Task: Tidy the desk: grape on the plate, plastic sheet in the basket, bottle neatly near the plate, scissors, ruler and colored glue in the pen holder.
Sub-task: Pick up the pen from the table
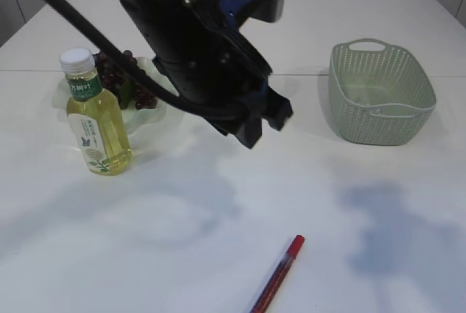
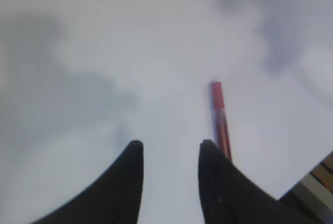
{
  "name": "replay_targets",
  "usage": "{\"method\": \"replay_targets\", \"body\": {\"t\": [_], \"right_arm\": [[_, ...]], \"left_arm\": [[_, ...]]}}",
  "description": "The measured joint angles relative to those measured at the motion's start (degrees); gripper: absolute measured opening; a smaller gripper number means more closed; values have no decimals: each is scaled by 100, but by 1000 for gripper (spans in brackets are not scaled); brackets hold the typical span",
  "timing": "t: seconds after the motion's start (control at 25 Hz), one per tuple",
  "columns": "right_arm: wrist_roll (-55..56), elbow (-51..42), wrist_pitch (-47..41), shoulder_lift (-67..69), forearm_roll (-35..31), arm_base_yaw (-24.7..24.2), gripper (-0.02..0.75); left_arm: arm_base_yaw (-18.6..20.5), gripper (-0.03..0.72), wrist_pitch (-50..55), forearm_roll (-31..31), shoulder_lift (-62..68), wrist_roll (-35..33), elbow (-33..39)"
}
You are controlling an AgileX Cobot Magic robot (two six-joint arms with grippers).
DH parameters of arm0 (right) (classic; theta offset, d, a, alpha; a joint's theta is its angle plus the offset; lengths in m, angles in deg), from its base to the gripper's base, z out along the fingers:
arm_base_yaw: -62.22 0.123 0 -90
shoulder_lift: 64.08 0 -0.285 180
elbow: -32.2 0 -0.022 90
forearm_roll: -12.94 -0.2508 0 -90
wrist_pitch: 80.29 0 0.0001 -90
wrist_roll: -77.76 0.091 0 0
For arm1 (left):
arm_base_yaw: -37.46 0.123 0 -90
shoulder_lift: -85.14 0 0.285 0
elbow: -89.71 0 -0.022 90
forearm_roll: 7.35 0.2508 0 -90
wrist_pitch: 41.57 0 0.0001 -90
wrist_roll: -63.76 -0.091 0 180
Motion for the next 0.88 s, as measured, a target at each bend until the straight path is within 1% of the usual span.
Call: {"method": "replay_targets", "body": {"t": [0.12, 0.24, 0.36, 0.52, 0.72, 0.88], "right_arm": [[54, 0, -67, 0, -55, 0, 384], [81, 0, -224, 0, -113, 0, 384], [90, 0, -360, 0, -154, 0, 384], [100, 0, -443, 0, -191, 0, 384], [104, 0, -499, 0, -199, 0, 384], [104, 0, -510, 0, -199, 0, 384]], "left_arm": [[-374, 266, 157, -113, 169, 208, -9], [-615, 266, 289, -357, 480, 286, -9], [-763, 266, 300, -539, 801, 295, -9], [-813, 266, 484, -629, 1271, 308, -142], [-813, 265, 891, -680, 1944, 467, -837], [-813, 265, 1098, -691, 2324, 630, -1193]]}}
